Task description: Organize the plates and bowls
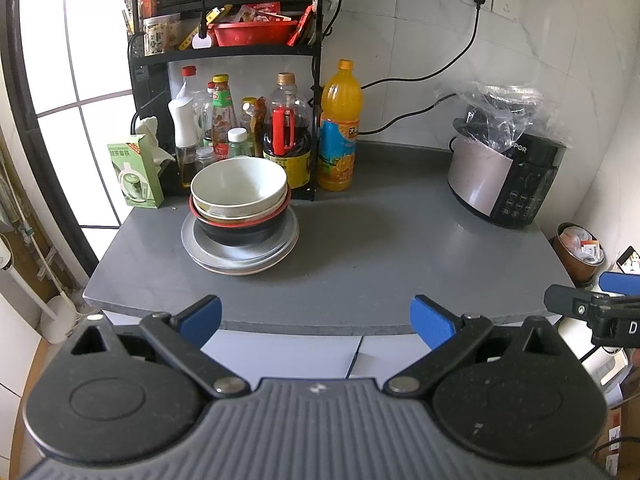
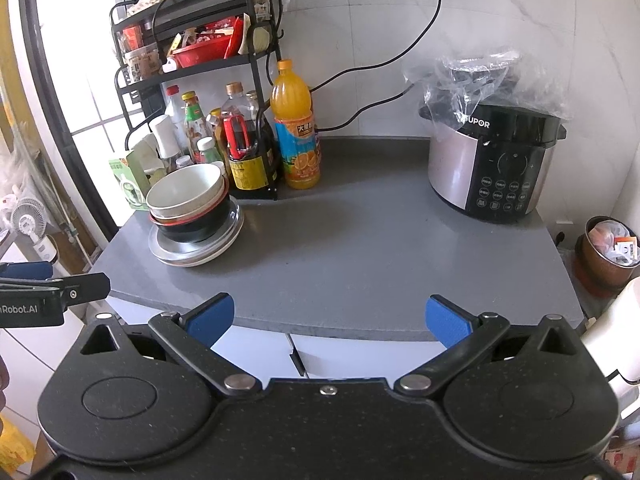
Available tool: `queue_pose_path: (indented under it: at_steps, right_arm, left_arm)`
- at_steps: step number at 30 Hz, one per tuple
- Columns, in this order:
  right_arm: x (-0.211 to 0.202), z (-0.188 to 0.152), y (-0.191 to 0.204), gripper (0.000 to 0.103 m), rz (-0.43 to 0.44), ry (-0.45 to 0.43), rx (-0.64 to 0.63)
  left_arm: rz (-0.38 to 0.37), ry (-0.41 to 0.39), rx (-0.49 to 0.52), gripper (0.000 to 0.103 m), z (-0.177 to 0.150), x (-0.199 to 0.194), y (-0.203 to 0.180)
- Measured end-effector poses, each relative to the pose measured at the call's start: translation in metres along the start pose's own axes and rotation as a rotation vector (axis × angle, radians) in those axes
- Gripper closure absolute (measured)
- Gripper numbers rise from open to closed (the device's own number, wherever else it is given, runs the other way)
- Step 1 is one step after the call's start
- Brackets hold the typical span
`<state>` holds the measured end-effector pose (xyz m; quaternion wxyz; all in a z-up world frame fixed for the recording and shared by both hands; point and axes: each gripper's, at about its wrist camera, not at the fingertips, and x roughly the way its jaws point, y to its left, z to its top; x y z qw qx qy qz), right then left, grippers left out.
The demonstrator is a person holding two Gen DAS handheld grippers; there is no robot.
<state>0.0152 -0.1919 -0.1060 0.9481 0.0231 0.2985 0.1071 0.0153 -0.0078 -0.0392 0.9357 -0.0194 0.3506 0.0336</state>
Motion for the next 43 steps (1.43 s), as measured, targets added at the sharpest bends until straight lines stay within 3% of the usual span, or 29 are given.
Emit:
queue_pose_path:
  at_steps: [43]
  right_arm:
    - [0.001, 0.006, -0.013, 0.0, 0.005, 0.001, 0.006]
  left_arm:
    - [0.013, 0.022, -0.014, 0.003, 0.003, -0.001, -0.015]
